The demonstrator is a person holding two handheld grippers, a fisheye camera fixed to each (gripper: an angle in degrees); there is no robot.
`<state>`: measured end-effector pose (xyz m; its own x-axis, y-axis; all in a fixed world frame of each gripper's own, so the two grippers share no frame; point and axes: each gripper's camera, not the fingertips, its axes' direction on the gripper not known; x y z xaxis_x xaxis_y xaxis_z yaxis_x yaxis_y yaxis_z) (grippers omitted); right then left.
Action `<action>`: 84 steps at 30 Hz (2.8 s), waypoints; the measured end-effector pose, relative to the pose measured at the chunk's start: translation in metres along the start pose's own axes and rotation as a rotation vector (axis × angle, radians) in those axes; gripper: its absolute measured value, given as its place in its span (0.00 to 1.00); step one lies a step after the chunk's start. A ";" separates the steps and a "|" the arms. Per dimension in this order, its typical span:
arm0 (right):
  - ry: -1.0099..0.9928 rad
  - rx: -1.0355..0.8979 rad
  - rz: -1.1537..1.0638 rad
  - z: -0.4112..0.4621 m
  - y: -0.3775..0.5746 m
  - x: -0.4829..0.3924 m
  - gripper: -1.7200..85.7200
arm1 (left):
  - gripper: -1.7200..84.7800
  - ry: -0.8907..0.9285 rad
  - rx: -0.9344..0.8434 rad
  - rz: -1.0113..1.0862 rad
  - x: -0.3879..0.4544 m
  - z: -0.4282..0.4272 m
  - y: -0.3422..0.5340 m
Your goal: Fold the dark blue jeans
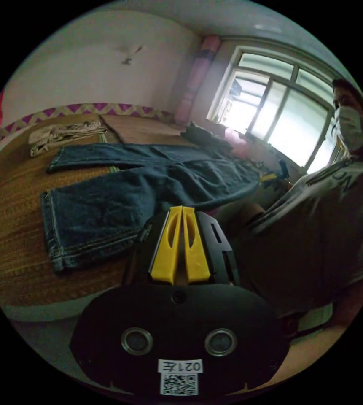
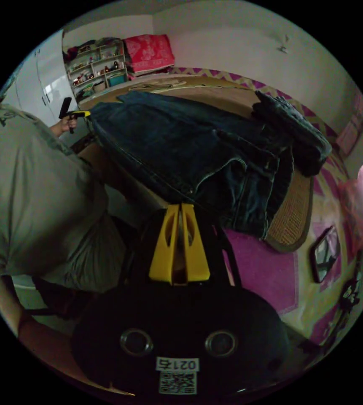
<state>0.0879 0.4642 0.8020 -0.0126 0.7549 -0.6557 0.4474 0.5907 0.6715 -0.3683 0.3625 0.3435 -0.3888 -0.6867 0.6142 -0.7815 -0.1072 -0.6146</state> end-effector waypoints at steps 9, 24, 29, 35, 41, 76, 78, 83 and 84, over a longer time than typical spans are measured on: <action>0.004 0.301 0.077 -0.062 0.024 -0.003 0.08 | 0.06 -0.574 -0.043 -0.434 -0.083 -0.070 0.008; 0.103 0.158 0.218 -0.013 0.052 -0.013 0.05 | 0.02 -0.451 -0.053 -0.434 -0.131 -0.135 0.011; 0.097 0.202 0.259 -0.016 0.071 -0.020 0.05 | 0.15 -0.332 -0.052 -0.473 -0.125 -0.140 0.024; 0.059 0.233 0.294 -0.020 0.090 -0.023 0.04 | 0.05 -0.398 -0.124 -0.591 -0.129 -0.135 0.027; 0.068 0.231 0.297 -0.022 0.102 -0.032 0.05 | 0.01 -0.340 0.274 -0.234 -0.064 -0.196 0.004; 0.012 0.551 1.056 -0.092 0.269 -0.001 0.14 | 0.10 -0.271 0.297 -0.794 0.045 -0.233 0.204; -0.075 0.557 1.130 -0.080 0.280 0.015 0.15 | 0.11 -0.226 0.333 -0.883 0.047 -0.229 0.227; -0.185 0.594 1.234 -0.063 0.291 0.039 0.14 | 0.11 -0.258 0.354 -0.967 0.055 -0.226 0.251; -0.197 0.602 1.246 -0.062 0.292 0.044 0.14 | 0.11 -0.254 0.362 -0.989 0.057 -0.226 0.256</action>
<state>0.1624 0.6875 0.9913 0.7748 0.6047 0.1843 0.3826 -0.6806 0.6248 -0.7006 0.4584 0.3333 0.4798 -0.3033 0.8233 -0.4867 -0.8727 -0.0378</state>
